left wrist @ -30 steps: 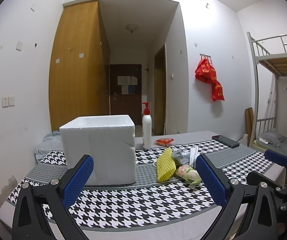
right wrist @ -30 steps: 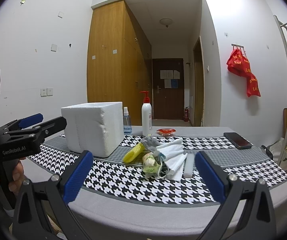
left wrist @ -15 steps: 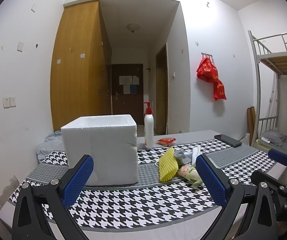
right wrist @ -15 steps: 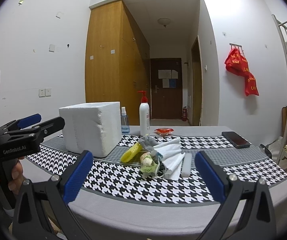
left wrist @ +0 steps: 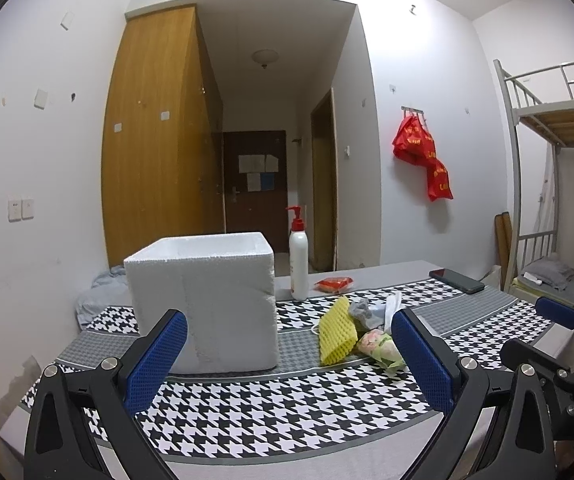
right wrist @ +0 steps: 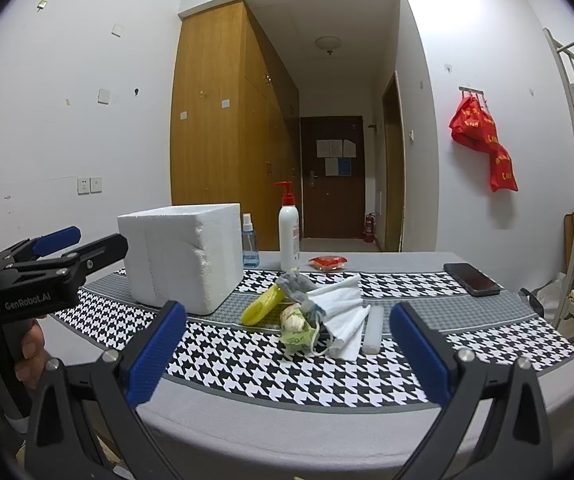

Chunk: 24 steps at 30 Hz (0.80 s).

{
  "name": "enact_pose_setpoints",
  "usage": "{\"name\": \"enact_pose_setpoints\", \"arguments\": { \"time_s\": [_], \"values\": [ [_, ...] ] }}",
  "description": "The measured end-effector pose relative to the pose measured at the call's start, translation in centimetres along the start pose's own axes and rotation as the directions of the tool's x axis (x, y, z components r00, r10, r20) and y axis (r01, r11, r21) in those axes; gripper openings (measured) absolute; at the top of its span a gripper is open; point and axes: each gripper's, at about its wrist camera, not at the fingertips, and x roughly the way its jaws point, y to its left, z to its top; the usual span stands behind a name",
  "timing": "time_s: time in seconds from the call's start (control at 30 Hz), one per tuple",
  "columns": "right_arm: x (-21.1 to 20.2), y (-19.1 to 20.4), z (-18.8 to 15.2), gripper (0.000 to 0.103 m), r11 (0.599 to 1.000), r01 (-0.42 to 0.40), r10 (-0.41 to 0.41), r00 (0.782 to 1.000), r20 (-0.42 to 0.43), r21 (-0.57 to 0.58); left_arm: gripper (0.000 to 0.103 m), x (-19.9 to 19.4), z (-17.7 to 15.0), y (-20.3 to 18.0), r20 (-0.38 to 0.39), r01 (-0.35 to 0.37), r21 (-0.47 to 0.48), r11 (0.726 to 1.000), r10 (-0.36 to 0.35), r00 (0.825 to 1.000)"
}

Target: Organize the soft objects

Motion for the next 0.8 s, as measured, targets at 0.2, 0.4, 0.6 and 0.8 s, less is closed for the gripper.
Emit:
{"name": "enact_pose_setpoints", "arguments": {
  "time_s": [0.2, 0.4, 0.6, 0.8],
  "values": [
    [0.0, 0.0, 0.0, 0.103, 1.0, -0.001, 0.001, 1.0, 0.0, 0.0, 0.102, -0.1, 0.1, 0.1, -0.007, 0.02, -0.011, 1.0, -0.02, 1.0],
    [0.0, 0.0, 0.1, 0.103, 1.0, -0.001, 0.001, 1.0, 0.005, -0.003, 0.102, 0.2, 0.1, -0.1, -0.03, 0.029, -0.009, 1.0, -0.029, 0.999],
    [0.1, -0.1, 0.0, 0.103, 1.0, 0.001, -0.001, 1.0, 0.004, 0.0, 0.102, 0.3, 0.3, 0.0, -0.034, 0.031, -0.023, 0.999, -0.032, 0.999],
    [0.7, -0.3, 0.2, 0.103, 1.0, 0.003, -0.003, 1.0, -0.009, 0.001, 0.102, 1.2, 0.9, -0.4, -0.06, 0.049, -0.015, 0.999, -0.05, 0.997]
  ]
}}
